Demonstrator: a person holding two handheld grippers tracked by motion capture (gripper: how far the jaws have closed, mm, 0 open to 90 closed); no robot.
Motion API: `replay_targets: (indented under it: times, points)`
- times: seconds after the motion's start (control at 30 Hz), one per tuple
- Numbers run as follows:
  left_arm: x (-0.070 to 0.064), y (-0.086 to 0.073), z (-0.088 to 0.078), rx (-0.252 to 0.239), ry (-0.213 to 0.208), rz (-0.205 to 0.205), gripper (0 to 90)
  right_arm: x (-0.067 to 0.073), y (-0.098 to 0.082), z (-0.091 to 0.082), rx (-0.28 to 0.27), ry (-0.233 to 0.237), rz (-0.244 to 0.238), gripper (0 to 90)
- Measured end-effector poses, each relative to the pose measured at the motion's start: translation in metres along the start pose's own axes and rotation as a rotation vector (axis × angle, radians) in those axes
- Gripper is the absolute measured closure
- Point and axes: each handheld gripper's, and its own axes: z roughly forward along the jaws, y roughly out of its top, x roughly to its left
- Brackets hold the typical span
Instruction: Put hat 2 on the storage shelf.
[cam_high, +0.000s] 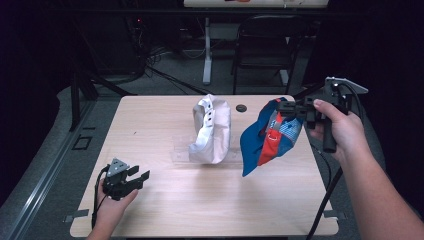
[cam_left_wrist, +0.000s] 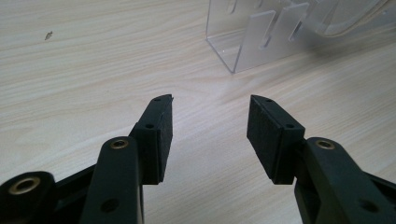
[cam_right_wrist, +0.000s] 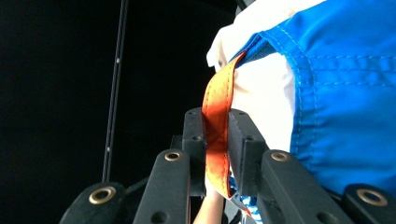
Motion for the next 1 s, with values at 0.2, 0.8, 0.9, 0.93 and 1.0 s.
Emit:
replay_targets:
  times: [0.2,0.8,0.9,0.93,1.0]
  points:
    - [0.0,0.0,0.0,0.001,0.001,0.002,50.9,0.0,0.015,0.006,-0.023,-0.005,0.007,78.3]
    - [0.0,0.0,0.001,0.005,-0.002,0.014,50.9,0.005,0.045,0.041,-0.029,-0.082,0.007,78.3]
    - [0.001,0.0,0.001,0.009,-0.002,0.009,50.9,0.001,0.046,0.049,-0.024,-0.095,0.007,78.3]
    - [0.001,0.0,0.001,0.009,-0.001,0.008,50.9,0.001,0.047,0.051,-0.02,-0.095,0.007,78.2]
    - [0.001,0.0,0.001,0.01,-0.002,0.009,50.9,-0.001,0.047,0.054,-0.024,-0.09,0.006,78.2]
